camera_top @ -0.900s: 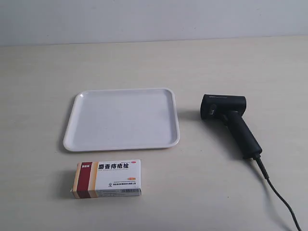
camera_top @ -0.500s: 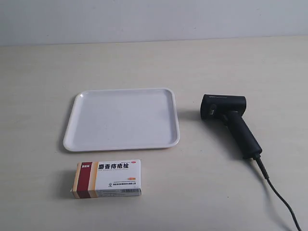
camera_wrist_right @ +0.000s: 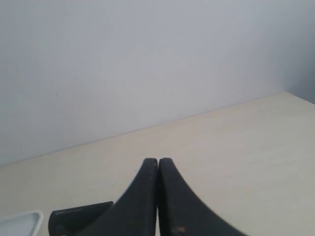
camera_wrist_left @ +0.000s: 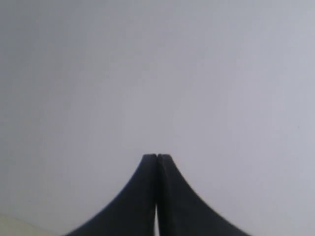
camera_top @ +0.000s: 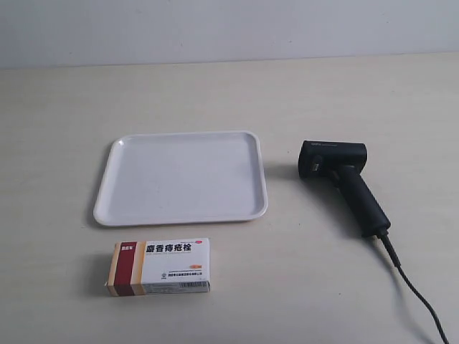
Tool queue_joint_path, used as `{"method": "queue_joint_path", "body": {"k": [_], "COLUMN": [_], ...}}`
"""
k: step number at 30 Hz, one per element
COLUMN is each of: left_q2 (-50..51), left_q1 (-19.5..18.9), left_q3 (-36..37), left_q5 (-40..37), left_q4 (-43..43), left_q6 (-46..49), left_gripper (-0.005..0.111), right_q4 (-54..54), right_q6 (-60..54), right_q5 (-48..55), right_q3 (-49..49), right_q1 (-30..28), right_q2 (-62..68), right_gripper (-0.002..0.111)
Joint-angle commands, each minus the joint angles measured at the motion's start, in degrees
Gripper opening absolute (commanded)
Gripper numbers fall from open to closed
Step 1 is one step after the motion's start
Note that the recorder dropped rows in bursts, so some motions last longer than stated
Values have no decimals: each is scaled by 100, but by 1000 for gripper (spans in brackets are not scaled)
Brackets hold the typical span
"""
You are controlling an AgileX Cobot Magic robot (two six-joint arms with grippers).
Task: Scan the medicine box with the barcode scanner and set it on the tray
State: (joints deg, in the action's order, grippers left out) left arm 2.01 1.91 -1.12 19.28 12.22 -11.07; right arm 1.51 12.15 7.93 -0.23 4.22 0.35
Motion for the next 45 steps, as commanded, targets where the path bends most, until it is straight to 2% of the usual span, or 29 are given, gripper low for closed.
{"method": "queue_joint_path", "body": {"k": [1,5,8,10,12,15,18,20,25,31,34,39,41,45], "left_q2": [1472,3666,5210,6176,6981,7864,8501,8722,8852,8852,8852,8866,8945,9228], "left_q1": [-12,83,664,1368,2136,3134,3767,4033,4389,4662,4735,4746,4746,4746], "left_q3": [-771,-1604,-2318,-2748,-3070,-3369,-3570,-3641,-3650,-3650,-3637,-3426,-3336,-3291], "left_q5": [-261,-1473,-2778,-3479,-3660,-3665,-3491,-3380,-3146,-3116,-3144,-2745,-2510,-2281], "left_q4": [-20,-863,-1178,-1109,-950,-863,-863,-863,-851,-851,-841,-826,-826,-826], "left_q6": [648,456,784,1549,2295,2917,3248,3265,3306,3332,3332,3376,3376,3331], "left_gripper": [0,0,0,0,0,0,1,6,33,84,96,91,83,60], "right_q4": [539,539,539,539,539,539,539,539,539,539,539,539,539,539], "right_q6": [-1,-1,-1,-11,-11,-11,-11,-11,-11,-11,-11,-11,-11,-11], "right_q5": [-100,-80,-80,-78,-78,-78,-78,-78,-78,-78,-78,-78,-78,-78], "right_q3": [23,23,23,23,23,23,23,23,23,23,23,23,23,23], "right_q1": [-40,-40,-40,-40,-40,-40,-40,-40,-40,-40,-40,-40,-40,-40], "right_q2": [-35,-35,-35,-35,-35,-35,-35,-35,-35,-35,-35,-35,-35,-35], "right_gripper": [0,0,0,0,0,0,0,0,0,0,0,0,0,0]}}
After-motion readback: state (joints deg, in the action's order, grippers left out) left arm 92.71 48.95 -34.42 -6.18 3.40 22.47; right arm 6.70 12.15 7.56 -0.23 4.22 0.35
